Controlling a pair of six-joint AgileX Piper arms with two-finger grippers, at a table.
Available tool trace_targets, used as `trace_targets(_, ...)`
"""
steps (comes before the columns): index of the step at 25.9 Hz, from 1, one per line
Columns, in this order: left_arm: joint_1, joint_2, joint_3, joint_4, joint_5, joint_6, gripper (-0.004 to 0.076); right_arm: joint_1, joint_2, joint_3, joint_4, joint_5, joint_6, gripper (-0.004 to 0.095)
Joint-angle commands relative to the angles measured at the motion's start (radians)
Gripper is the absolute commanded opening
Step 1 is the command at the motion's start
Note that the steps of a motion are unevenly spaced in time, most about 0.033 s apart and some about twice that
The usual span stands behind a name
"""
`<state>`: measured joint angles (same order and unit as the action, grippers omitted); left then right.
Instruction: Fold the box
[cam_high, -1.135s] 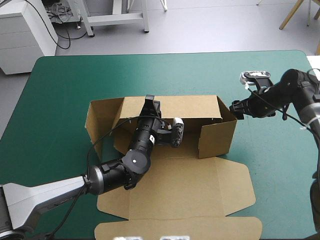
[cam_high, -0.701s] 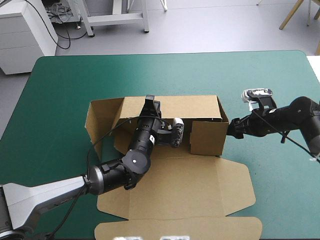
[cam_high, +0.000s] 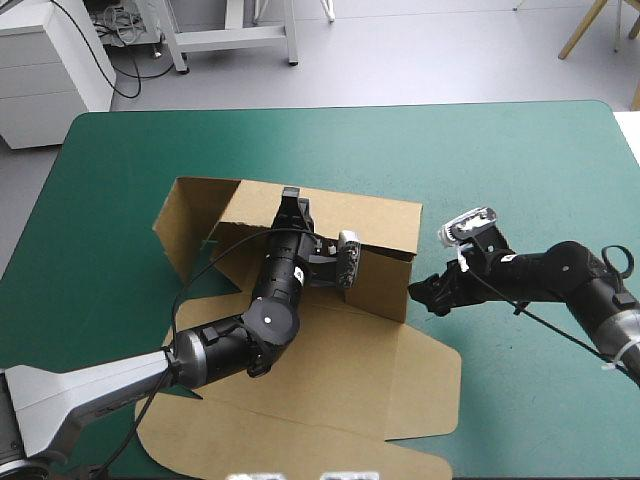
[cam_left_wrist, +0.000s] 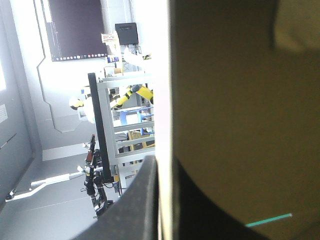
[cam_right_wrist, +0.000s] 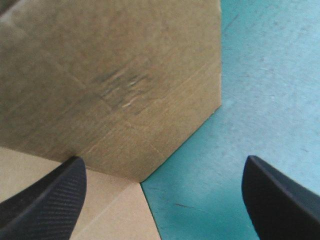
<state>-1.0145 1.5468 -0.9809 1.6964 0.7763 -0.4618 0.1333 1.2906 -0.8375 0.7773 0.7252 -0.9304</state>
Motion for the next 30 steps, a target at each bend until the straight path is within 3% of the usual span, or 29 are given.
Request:
trace_targets(1,-0.011,-0.032,-0.024,0.065,-0.016,-0.005,-0.0010,0.053,-0.027,-0.022,0.065,-0.021,0.021,0.0783)
trace_targets(19,-0.011,-0.032,-0.024,0.065,-0.016,-0.005,-0.0010,0.053,-0.142,-0.020,0.041,0.118,0.130,0.0783)
trace_targets(25,-0.011,-0.032,-0.024,0.065,-0.016,-0.007,-0.0010,0.106,-0.149,-0.016,0.014,0.081,0.189,0.0783)
trace_targets(27,-0.011,-0.032,-0.024,0.064,-0.016,-0.007,-0.0010,0.228,-0.149,-0.010,-0.070,-0.029,0.289,0.0783)
trace_targets(29,-0.011,-0.032,-0.024,0.064,-0.016,-0.007,-0.0010,0.362,-0.149,-0.010,-0.290,-0.192,0.534,0.0783)
trace_targets(30,-0.011,-0.032,-0.024,0.064,-0.016,-0.007,-0.0010,0.438,-0.149,-0.010,-0.456,-0.262,0.762,0.0783)
